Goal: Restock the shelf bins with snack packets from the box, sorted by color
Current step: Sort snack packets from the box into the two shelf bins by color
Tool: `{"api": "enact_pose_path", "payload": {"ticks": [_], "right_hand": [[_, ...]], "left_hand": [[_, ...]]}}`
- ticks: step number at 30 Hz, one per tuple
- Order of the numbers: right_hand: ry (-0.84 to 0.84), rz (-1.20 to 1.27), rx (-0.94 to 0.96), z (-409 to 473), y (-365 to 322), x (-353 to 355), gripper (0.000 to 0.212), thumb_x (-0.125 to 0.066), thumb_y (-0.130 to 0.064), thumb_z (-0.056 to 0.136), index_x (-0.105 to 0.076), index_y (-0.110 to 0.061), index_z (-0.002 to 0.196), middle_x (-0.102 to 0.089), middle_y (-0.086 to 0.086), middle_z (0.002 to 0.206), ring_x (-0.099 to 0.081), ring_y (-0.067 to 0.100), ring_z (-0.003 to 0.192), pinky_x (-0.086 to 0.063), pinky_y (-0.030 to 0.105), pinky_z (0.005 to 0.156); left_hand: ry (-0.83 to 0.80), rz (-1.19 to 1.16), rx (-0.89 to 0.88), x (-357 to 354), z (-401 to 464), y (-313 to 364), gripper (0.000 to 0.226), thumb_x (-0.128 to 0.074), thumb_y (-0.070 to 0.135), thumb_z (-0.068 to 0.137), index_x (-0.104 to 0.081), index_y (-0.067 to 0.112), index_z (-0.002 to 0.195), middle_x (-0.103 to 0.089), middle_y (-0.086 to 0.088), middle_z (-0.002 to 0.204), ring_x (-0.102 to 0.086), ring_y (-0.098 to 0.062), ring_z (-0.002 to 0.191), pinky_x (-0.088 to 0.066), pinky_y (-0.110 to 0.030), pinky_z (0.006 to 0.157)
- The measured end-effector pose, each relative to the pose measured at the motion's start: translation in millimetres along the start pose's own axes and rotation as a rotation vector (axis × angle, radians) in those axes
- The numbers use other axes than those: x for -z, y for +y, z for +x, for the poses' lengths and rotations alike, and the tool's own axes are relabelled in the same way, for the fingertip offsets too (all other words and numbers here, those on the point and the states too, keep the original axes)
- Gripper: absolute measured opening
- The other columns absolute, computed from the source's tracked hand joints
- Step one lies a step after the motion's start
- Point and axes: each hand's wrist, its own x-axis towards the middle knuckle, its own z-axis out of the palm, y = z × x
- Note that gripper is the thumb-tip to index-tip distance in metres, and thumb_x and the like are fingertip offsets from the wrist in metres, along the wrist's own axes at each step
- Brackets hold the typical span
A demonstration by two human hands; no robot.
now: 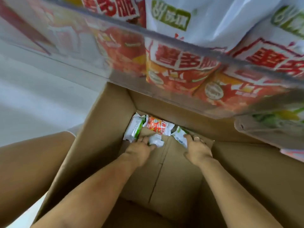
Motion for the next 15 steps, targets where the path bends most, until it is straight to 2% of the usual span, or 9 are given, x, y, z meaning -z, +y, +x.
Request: {"api": "enact_pose_path", "payload": {"ticks": [2,4,6,8,11,13,15], "right_hand": [[0.088,0.015,-0.03,-2.3,-2.0,-7.5,0.056,-0.06,-0.026,0.089,-0.033,-0.014,0.136,-0.045,0.011,0.136,-0.044,0.028,0.126,-0.04,0.033,0.098],[0.077,0.065,-0.045,-5.4,-5.3,-17.6,0.064,-0.063,-0.03,0.088,-0.028,-0.012,0.138,-0.045,0.01,0.136,-0.045,0.026,0.126,-0.041,0.032,0.095],[0.016,0.148,-0.076,-7.6,-8.2,-31.6,0.082,-0.063,-0.039,0.088,-0.013,-0.013,0.149,-0.041,0.009,0.141,-0.044,0.026,0.129,-0.041,0.031,0.096],[-0.036,0.257,-0.145,-11.9,-11.7,-46.9,0.087,-0.064,-0.042,0.087,-0.01,-0.016,0.151,-0.043,0.009,0.141,-0.048,0.026,0.126,-0.042,0.031,0.092],[-0.066,0.462,-0.284,-13.6,-14.9,-71.1,0.067,-0.069,-0.037,0.078,-0.041,-0.019,0.135,-0.057,0.009,0.124,-0.06,0.027,0.111,-0.045,0.029,0.08],[-0.136,0.654,-0.354,-19.2,-19.7,-80.2,0.051,-0.072,-0.033,0.07,-0.059,-0.016,0.116,-0.067,0.01,0.102,-0.067,0.023,0.087,-0.048,0.021,0.062],[-0.182,0.965,-0.382,-30.3,-29.4,-88.7,0.039,-0.075,-0.024,0.067,-0.067,-0.01,0.101,-0.069,0.008,0.08,-0.065,0.019,0.06,-0.046,0.017,0.046]], "left_hand": [[0.024,0.006,0.053,-8.9,1.5,9.3,0.059,-0.05,0.005,0.092,-0.026,0.014,0.146,-0.023,-0.015,0.149,-0.03,-0.034,0.135,-0.038,-0.042,0.101],[0.006,-0.107,0.173,-18.8,3.5,13.5,0.058,-0.052,0.007,0.093,-0.023,0.009,0.143,-0.028,-0.013,0.147,-0.043,-0.031,0.127,-0.046,-0.04,0.091],[-0.029,-0.209,0.226,-30.3,5.6,16.5,0.061,-0.051,0.011,0.095,-0.018,0.008,0.146,-0.029,-0.014,0.148,-0.048,-0.031,0.124,-0.046,-0.04,0.092],[-0.069,-0.309,0.244,-40.4,6.1,21.1,0.067,-0.053,0.018,0.096,-0.014,0.01,0.15,-0.033,-0.015,0.148,-0.043,-0.031,0.129,-0.04,-0.039,0.099],[-0.039,-0.518,0.291,-50.1,7.3,28.6,0.07,-0.061,0.024,0.091,-0.023,0.011,0.148,-0.041,-0.013,0.143,-0.045,-0.03,0.128,-0.038,-0.035,0.102],[-0.021,-0.675,0.329,-53.9,3.6,32.6,0.066,-0.069,0.027,0.082,-0.04,0.012,0.139,-0.05,-0.01,0.135,-0.052,-0.026,0.122,-0.041,-0.03,0.099],[-0.046,-0.982,0.372,-58.9,-4.1,37.5,0.047,-0.075,0.019,0.076,-0.057,0.013,0.12,-0.063,-0.007,0.116,-0.062,-0.021,0.101,-0.049,-0.026,0.087]]}}
